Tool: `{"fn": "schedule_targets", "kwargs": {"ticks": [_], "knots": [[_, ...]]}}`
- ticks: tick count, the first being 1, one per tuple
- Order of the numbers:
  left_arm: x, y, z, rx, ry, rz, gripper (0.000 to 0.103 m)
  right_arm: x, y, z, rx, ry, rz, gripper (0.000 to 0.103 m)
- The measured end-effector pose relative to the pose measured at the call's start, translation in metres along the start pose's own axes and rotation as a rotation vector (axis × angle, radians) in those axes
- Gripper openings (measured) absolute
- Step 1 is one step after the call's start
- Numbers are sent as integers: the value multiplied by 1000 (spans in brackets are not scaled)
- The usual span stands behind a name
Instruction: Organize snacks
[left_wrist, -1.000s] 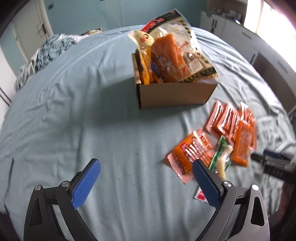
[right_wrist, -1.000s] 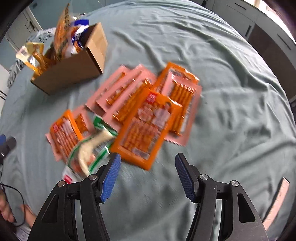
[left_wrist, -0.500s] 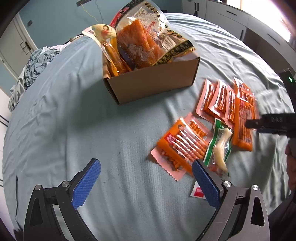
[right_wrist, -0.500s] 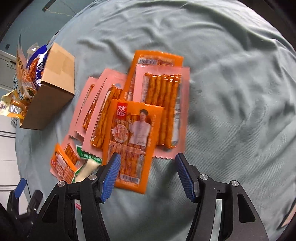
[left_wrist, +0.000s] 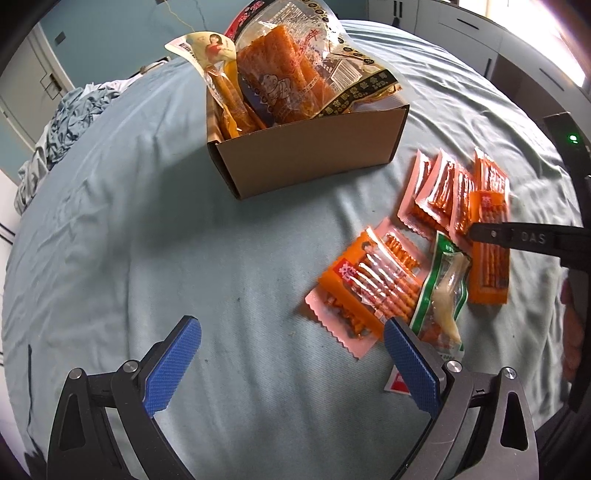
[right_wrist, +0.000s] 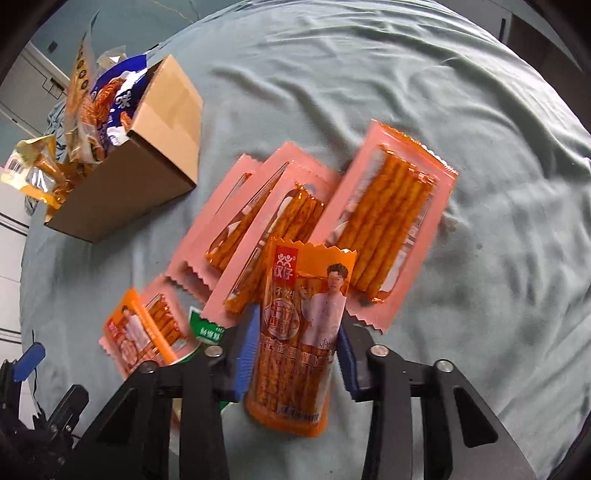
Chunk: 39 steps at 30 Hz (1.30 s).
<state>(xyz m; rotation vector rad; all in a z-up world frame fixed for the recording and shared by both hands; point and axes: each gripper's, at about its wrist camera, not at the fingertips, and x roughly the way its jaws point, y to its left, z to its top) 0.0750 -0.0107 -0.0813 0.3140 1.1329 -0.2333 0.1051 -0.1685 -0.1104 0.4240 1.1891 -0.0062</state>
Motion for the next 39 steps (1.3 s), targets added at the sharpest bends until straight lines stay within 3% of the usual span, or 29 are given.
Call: {"fn": "schedule_targets", "kwargs": {"ticks": [7,11,17,23,32,39], "knots": [[-3,3,-3,-6,-6,3,101,-76,-5,-17,24,-119,140,34],[-4,3,-3,-6,-7,2,101,-99,-16,-40,21,-134,162,34],[-4,-2,-3,14,-8,2,101,-69,-28,-50,74,-8,115,34],[-1,-7,-2,34,-6,11,101,-49,-7,-39,16,-11,77,34],[3,-11,-2,45,0,14,101,-42,1,-34,12,-16,89,34],[0,-45,7,90,-5,-75,100,-44,-11,-29,42,-12,82,34]]}}
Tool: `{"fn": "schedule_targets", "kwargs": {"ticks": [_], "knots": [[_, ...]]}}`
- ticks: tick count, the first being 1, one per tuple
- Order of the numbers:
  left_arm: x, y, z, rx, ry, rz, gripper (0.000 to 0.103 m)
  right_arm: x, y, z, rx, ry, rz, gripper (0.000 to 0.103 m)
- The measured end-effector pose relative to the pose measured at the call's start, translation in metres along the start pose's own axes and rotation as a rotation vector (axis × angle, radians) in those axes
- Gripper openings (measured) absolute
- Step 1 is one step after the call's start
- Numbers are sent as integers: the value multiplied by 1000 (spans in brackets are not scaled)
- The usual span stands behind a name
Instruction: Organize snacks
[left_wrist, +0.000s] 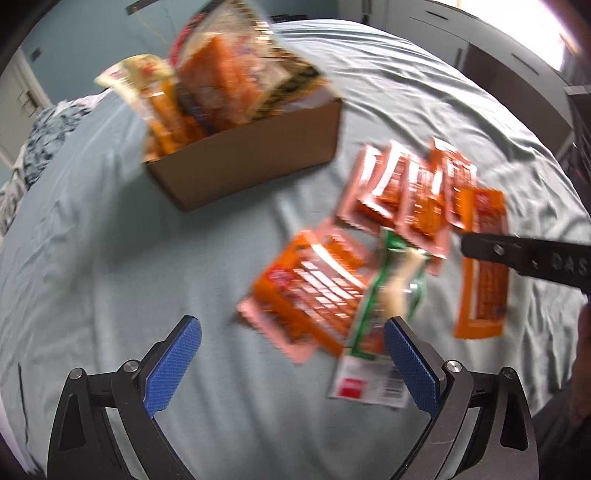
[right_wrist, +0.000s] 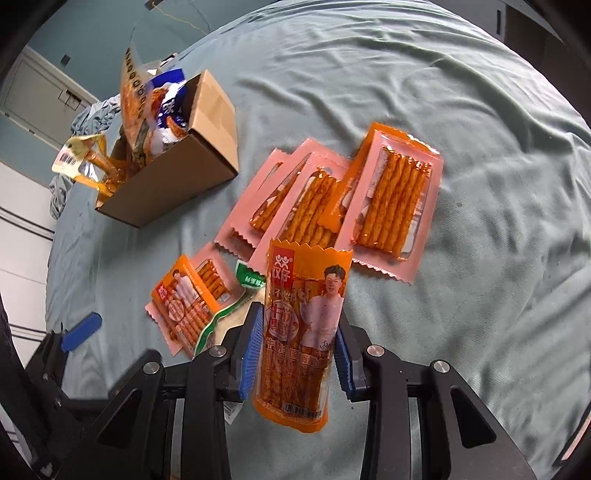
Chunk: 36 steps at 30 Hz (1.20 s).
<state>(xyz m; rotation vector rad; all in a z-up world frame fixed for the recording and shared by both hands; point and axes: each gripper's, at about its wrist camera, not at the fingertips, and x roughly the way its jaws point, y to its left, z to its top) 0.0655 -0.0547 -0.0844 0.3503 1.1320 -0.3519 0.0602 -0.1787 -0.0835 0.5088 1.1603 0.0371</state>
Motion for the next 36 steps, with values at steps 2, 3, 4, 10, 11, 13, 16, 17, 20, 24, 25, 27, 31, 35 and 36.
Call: {"fn": "schedule_targets", "kwargs": {"ticks": [2,3,4,10,11,13,16,17,20,24,25,27,31,35,36], "knots": [[5,-15,2,39,11,-3,100,0,-4,2,13,-1,-2,34],[8,-21,2,58,18,-6,100,-1,-5,2,17,-3,-3,34],[12,-27,1,72,28,-10,100,-2,-6,3,22,-5,-4,34],[34,-46,-1,89,82,-22,96,-4,-6,4,24,-13,-8,34],[36,-50,-1,97,85,-20,95,-4,-5,4,23,-11,-7,34],[41,-54,0,110,95,-24,95,-2,-7,5,26,-6,-8,34],[49,-62,-1,133,112,-15,93,0,-9,6,34,1,-4,34],[52,-64,-2,141,116,-3,92,0,-9,6,37,3,-3,34],[55,-68,-5,154,113,14,90,3,-9,7,38,12,1,34],[52,-73,-5,158,101,29,69,3,-8,7,34,13,4,34],[51,-74,-6,159,102,16,67,3,-7,7,33,12,3,34],[49,-74,-6,173,98,18,62,4,-7,7,34,14,5,34],[42,-81,-9,189,84,12,43,4,-7,8,34,12,3,34],[36,-73,-4,113,111,-93,18,5,-9,8,39,14,-2,34],[35,-71,-4,105,115,-107,17,6,-9,9,42,18,0,34]]}}
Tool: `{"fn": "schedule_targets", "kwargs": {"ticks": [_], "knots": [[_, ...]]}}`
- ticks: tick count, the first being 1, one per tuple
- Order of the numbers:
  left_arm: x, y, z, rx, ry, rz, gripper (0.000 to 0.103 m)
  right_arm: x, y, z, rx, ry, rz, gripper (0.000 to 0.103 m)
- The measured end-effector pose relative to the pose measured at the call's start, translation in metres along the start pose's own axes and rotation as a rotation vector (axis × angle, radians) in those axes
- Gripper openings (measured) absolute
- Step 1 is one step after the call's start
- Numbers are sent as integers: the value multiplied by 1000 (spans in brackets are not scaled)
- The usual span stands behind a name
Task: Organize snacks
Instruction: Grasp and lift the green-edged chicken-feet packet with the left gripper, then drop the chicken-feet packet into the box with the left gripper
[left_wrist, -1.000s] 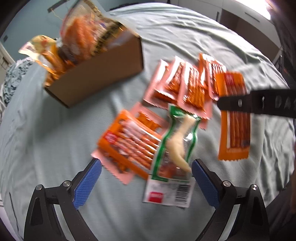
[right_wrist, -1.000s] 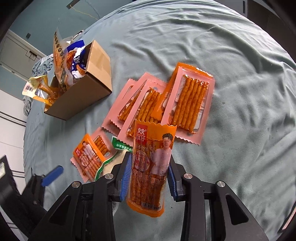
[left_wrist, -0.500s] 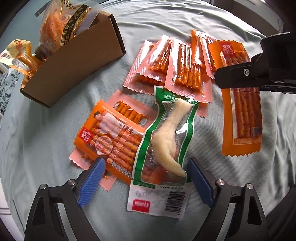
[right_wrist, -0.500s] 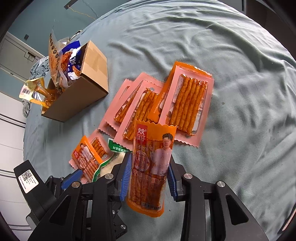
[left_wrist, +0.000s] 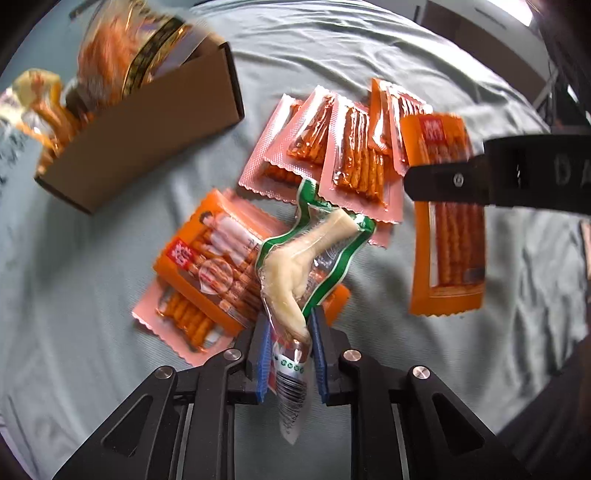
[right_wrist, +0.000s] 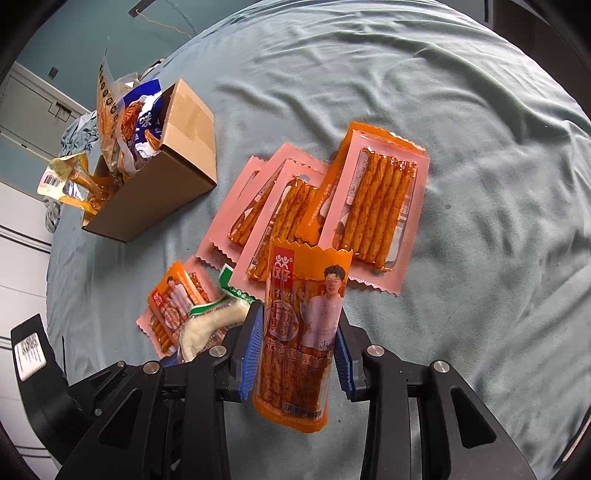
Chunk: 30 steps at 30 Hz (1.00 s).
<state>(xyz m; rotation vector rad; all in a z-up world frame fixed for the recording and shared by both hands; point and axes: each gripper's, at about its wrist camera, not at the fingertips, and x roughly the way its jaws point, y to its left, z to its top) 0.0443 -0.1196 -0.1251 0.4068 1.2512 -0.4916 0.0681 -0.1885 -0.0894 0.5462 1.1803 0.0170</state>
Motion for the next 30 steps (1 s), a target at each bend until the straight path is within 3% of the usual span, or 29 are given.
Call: {"fn": "schedule_targets", "kwargs": {"ticks": [5,12,19,25,30], "knots": [[-24,19,-2,-67,-22,-93,9,-5,-3,2,13,-14,7,34],[-63,55,-12,-163,-95,-123,8,-15,-8,3,40,-31,27,34],[-107,93,-2,-305,-262,-162,8,-16,-9,2,46,-28,32,34],[-138,121,40,-381,-425,-138,8,-16,-10,4,51,-26,42,34],[-138,160,85,-502,-496,-129,8,-14,-13,4,64,-19,44,34]]}}
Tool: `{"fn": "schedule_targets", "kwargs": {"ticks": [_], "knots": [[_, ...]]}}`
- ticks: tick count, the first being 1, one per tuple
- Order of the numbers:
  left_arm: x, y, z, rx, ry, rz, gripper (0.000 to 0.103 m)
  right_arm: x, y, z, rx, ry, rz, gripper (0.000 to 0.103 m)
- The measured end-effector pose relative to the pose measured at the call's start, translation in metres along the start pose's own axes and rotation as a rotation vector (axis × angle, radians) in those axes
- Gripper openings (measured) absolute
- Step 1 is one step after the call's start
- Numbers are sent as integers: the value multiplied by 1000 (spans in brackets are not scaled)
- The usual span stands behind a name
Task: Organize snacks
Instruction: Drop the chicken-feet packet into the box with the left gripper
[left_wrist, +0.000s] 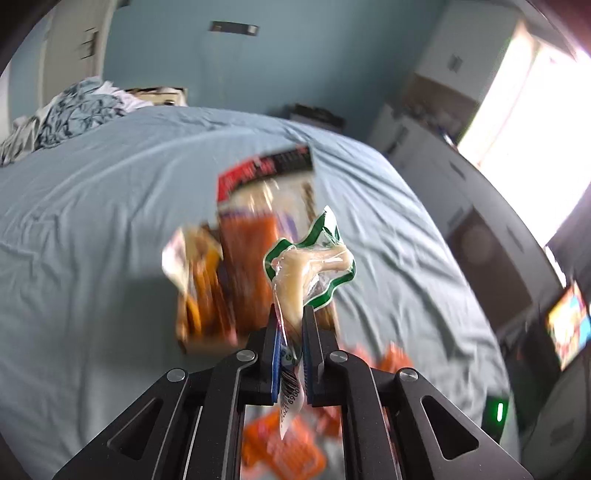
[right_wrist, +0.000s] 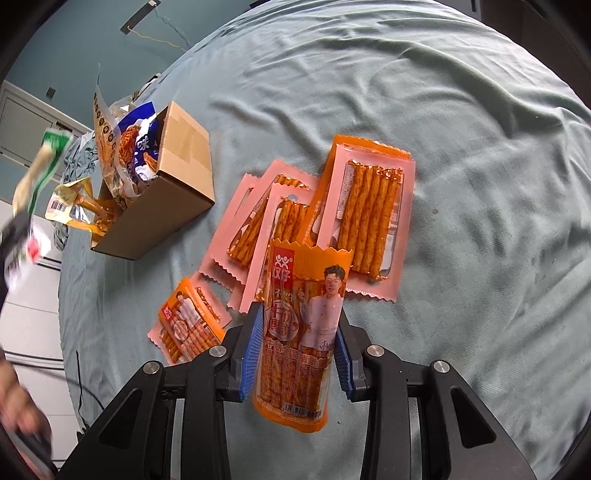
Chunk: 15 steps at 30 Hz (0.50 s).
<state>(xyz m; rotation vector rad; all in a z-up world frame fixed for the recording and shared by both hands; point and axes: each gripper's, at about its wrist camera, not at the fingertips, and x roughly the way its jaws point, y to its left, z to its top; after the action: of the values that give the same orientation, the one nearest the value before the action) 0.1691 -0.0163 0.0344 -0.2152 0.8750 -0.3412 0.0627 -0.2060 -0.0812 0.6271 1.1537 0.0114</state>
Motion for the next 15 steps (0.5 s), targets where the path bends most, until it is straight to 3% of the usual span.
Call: {"fn": "schedule_targets", "kwargs": {"ticks": [3,7,10,13,15], "knots": [[24,15,22,-61,-1,5,8,2,-1,1,7,4,-1,34],[53,33,34,-141,-5,72,9,6,1,2,-1,10,1,34],[78,34,33,-102,62,158,26,7,4,3,-15,10,0,34],[86,34,28,-65,98,208,34,10,4,4,-15,15,-5,34],[79,34,26,-52,89,220,51,11,3,4,-9,14,-4,34]]}}
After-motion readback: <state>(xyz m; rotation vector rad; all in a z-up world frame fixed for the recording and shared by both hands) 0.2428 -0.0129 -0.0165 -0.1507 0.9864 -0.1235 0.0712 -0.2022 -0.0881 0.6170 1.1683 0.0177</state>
